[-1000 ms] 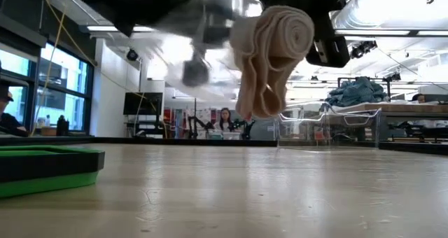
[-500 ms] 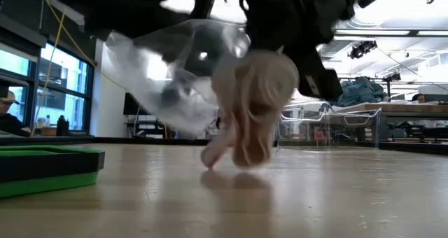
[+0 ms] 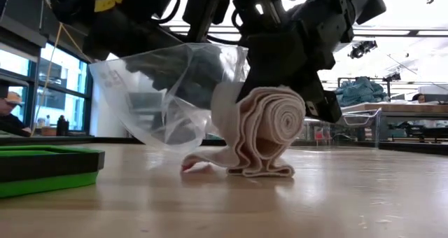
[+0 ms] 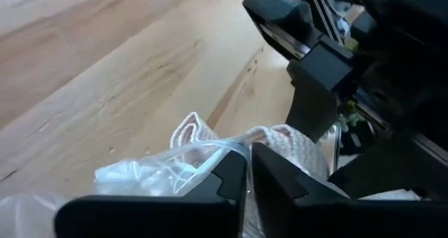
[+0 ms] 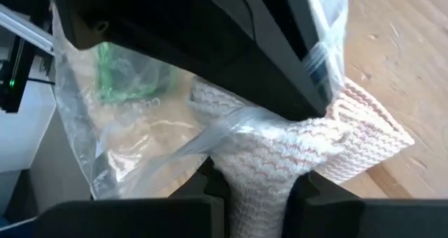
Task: Roll bandage
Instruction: Put the rolled white bandage into the transparent zip bag
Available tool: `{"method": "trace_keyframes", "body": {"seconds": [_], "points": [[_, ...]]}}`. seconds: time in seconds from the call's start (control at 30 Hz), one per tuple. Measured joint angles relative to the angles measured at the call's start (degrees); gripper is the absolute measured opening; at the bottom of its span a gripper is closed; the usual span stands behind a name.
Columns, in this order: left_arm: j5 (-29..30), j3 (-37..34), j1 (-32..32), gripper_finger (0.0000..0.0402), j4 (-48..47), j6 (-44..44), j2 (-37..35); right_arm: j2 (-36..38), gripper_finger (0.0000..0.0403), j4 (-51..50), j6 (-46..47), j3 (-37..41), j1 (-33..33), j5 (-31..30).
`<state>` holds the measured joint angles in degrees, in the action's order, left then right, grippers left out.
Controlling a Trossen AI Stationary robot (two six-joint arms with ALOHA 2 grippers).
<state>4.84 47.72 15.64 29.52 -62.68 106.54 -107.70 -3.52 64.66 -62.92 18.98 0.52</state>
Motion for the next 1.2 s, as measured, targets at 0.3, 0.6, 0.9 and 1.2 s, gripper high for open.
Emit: {"method": "trace_keyframes", "body": {"seconds": [0.3,0.6,0.9,1.2], "points": [[-10.9,0.0,-2.9,0.0111,-0.5,4.0,-0.2,0.0,0.0045,0.0,-2.2,0.0,-0.2,2.0],[-13.7,0.0,-5.6,0.0168,-6.6,11.6,-3.8,0.0,0.0045,0.1,-3.1,0.0,-0.3,2.1],[-13.2,0.0,-8.1,0.0199,-13.8,16.5,-8.1,0.1,0.0045,0.0,-3.6,0.0,-0.3,3.0],[-14.5,0.0,-6.6,0.0206,-15.0,13.3,-9.2,0.1,0.0045,0.4,-4.5,0.0,-1.8,2.7]]}}
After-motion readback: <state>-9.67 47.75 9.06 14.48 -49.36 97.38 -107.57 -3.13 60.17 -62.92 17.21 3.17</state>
